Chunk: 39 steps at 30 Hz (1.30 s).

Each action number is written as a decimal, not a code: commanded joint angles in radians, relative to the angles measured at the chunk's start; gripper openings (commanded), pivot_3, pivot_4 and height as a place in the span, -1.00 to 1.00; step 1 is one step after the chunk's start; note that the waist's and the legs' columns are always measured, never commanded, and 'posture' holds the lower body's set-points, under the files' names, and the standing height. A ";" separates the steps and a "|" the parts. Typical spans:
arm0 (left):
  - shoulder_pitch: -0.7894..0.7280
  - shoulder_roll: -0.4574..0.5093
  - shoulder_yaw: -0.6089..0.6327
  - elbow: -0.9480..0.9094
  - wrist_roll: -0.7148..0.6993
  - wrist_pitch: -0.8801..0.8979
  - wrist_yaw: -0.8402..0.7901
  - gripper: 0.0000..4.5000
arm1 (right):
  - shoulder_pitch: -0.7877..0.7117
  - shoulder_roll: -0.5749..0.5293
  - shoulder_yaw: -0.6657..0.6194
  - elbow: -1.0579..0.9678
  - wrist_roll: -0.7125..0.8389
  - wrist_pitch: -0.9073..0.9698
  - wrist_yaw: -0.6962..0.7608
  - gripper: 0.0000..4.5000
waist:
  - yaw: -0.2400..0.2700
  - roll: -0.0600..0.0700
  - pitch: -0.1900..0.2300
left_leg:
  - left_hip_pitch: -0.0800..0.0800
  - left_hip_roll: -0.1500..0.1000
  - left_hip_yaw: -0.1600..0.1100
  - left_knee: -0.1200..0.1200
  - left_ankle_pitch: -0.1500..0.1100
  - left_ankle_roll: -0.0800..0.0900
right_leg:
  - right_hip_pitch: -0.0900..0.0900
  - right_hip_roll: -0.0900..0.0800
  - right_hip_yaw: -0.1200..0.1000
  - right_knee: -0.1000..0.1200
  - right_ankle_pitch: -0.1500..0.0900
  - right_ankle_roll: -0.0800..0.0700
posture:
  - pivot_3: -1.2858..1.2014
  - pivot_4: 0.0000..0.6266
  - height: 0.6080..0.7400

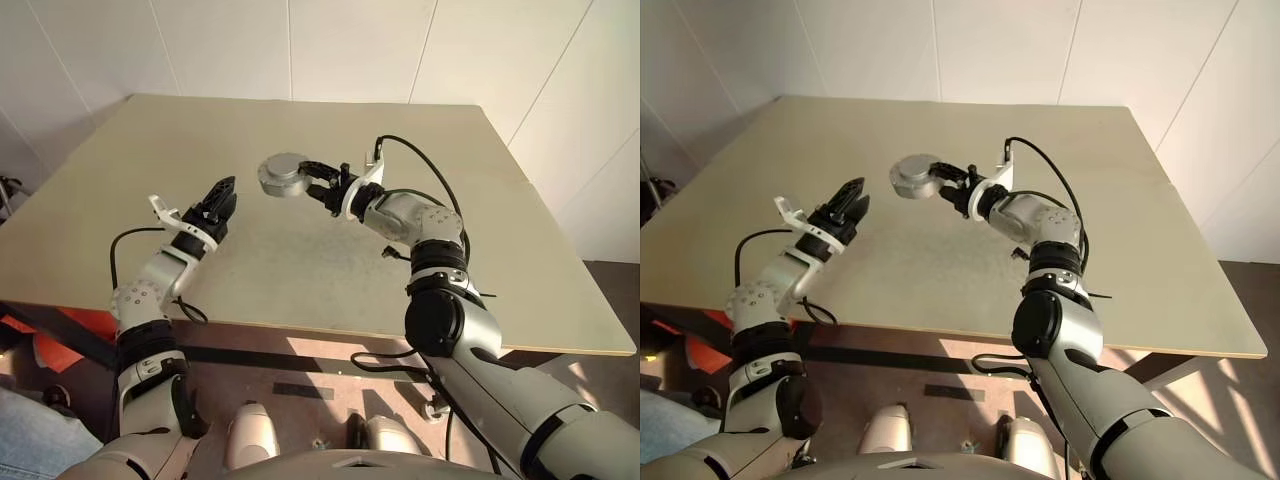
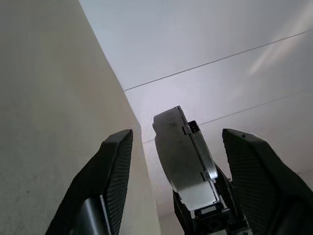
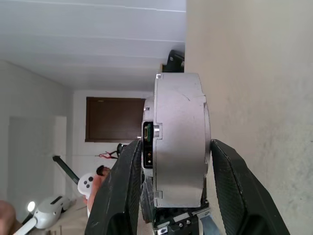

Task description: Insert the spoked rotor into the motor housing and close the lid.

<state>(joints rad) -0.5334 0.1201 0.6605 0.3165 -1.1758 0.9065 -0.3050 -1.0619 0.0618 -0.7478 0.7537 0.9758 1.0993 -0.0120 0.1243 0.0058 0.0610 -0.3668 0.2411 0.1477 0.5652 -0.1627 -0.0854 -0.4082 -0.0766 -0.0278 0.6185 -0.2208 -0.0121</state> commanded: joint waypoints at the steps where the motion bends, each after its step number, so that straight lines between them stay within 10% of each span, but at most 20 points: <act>1: -0.030 0.001 0.014 0.022 -0.092 0.046 0.014 0.99 | -0.054 0.015 0.002 -0.084 0.089 0.027 -0.003 -0.11 | 0.000 0.000 0.000 | 0.000 0.000 0.000 0.000 0.000 0.000 | 0.000 0.000 0.000 0.000 0.000 0.000 | 0.03 -1.00 1.00; 11: -0.039 0.014 0.019 0.053 -0.257 0.139 0.024 0.99 | -0.014 0.040 0.040 -0.125 0.106 0.055 -0.028 -0.11 | 0.001 0.000 0.000 | 0.000 0.000 0.000 0.001 0.000 0.000 | 0.000 0.000 0.000 0.001 0.001 0.001 | 0.03 -1.00 1.00; 27: -0.124 -0.010 -0.087 0.134 -0.152 0.082 0.009 0.99 | 0.013 0.045 0.079 -0.178 0.113 0.044 -0.024 -0.11 | 0.002 0.000 0.000 | -0.001 0.000 -0.001 0.002 0.000 0.000 | 0.000 0.000 0.000 0.001 0.002 0.003 | 0.03 -1.00 1.00; 35: -0.130 -0.013 -0.090 0.147 -0.137 0.057 0.001 -0.02 | 0.019 0.040 0.089 -0.175 0.110 0.032 -0.020 -0.11 | 0.002 -0.001 0.000 | -0.001 0.000 -0.001 0.002 0.000 0.000 | 0.000 0.000 0.001 0.001 0.002 0.003 | 0.03 -1.00 1.00; 39: -0.126 -0.010 -0.091 0.150 -0.136 0.061 0.002 -0.05 | 0.019 0.037 0.097 -0.173 0.102 0.022 -0.016 -0.11 | 0.003 -0.001 0.000 | -0.001 0.000 -0.001 0.003 0.000 0.000 | 0.000 0.000 0.001 0.001 0.002 0.003 | 0.03 -1.00 1.00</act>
<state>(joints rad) -0.6374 0.1015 0.5709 0.4822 -1.3168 0.9764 -0.2939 -1.0101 0.1016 -0.6527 0.6356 1.0274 1.1339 -0.0574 0.1268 0.0053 0.0613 -0.3679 0.2408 0.1470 0.5680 -0.1625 -0.0858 -0.4080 -0.0767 -0.0272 0.6201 -0.2189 -0.0090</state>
